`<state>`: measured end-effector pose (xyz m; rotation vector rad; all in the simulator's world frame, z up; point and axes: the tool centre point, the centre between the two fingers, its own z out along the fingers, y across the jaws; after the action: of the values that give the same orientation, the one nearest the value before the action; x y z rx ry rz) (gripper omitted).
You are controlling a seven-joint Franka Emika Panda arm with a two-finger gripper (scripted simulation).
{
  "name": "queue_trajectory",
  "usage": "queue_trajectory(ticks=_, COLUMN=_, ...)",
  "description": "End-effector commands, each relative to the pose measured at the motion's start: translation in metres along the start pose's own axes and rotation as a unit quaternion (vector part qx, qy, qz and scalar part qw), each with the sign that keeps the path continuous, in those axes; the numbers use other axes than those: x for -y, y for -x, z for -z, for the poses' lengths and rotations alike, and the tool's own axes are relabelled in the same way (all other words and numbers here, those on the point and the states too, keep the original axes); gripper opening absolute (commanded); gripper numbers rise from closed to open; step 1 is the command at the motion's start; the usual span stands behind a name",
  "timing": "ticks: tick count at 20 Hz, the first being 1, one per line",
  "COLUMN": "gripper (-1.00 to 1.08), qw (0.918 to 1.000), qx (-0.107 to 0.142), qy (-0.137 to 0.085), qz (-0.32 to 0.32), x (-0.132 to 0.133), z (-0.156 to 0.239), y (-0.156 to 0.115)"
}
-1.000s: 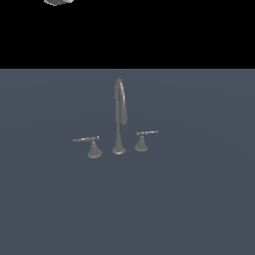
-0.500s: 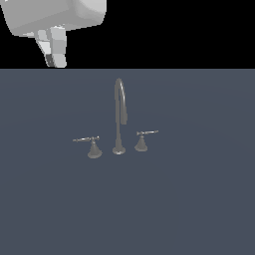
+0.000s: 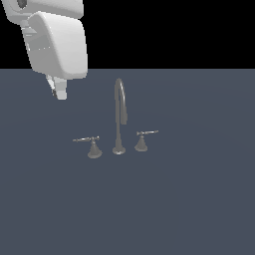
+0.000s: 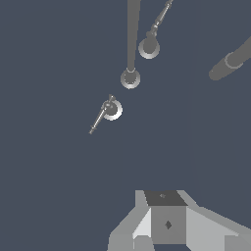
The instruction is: Turn on the faucet by rotating a designated handle.
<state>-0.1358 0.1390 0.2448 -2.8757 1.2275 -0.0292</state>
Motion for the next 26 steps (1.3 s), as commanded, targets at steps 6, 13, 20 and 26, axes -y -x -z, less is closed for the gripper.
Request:
queue_trajectory(ticks=6, gripper=-1.0, qw=0.9983, qx=0.002, qy=0.0, qz=-0.058, x=0.027, z=-0.038, y=-0.009)
queue_trajectory(ticks=13, gripper=-1.0, qw=0.9944, qx=0.003, qy=0.002, qz=-0.106, x=0.048, z=-0.071, y=-0.019)
queue_trajectory(ticks=20, gripper=-1.0, qw=0.9876, qx=0.002, qy=0.005, qz=-0.157, x=0.069, z=-0.106, y=-0.033)
queue_trajectory(ticks=26, gripper=-1.0, qw=0.979, qx=0.001, qy=0.009, qz=-0.204, x=0.086, z=-0.138, y=-0.048)
